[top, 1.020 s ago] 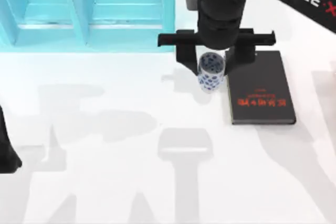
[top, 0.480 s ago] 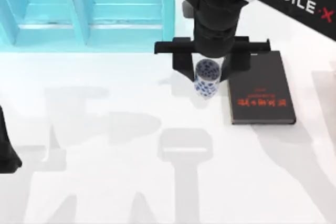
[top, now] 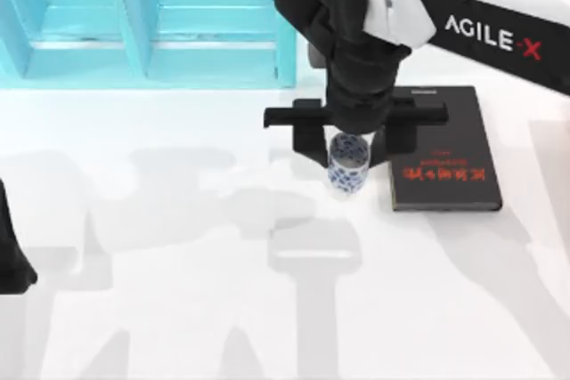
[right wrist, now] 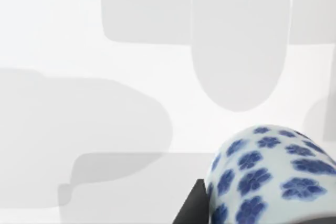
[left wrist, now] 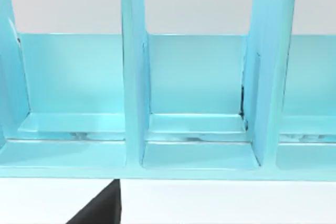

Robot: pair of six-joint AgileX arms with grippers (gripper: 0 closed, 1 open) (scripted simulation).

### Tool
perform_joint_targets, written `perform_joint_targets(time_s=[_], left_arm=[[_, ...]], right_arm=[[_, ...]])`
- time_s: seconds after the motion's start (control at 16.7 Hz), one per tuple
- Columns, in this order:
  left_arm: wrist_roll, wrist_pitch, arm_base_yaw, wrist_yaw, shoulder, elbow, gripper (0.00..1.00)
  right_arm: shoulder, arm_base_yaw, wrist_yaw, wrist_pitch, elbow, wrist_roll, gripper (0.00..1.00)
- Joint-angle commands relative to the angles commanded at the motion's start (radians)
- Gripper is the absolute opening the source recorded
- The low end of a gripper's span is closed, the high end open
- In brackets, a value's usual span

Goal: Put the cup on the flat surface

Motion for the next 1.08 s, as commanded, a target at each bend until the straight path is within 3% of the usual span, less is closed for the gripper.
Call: perform_joint_targets(time_s=[0.12, 0.9, 1.08], left_arm=[[0.000, 0.000, 0.000, 0.000, 0.000, 0.000, 1.00], [0.000, 0.000, 0.000, 0.000, 0.000, 0.000, 1.00], [0.000, 0.000, 0.000, 0.000, 0.000, 0.000, 1.00]], right_arm=[[0.000, 0.000, 0.000, 0.000, 0.000, 0.000, 0.00], [0.000, 0.000, 0.000, 0.000, 0.000, 0.000, 0.98], [0.000, 0.000, 0.000, 0.000, 0.000, 0.000, 1.00]])
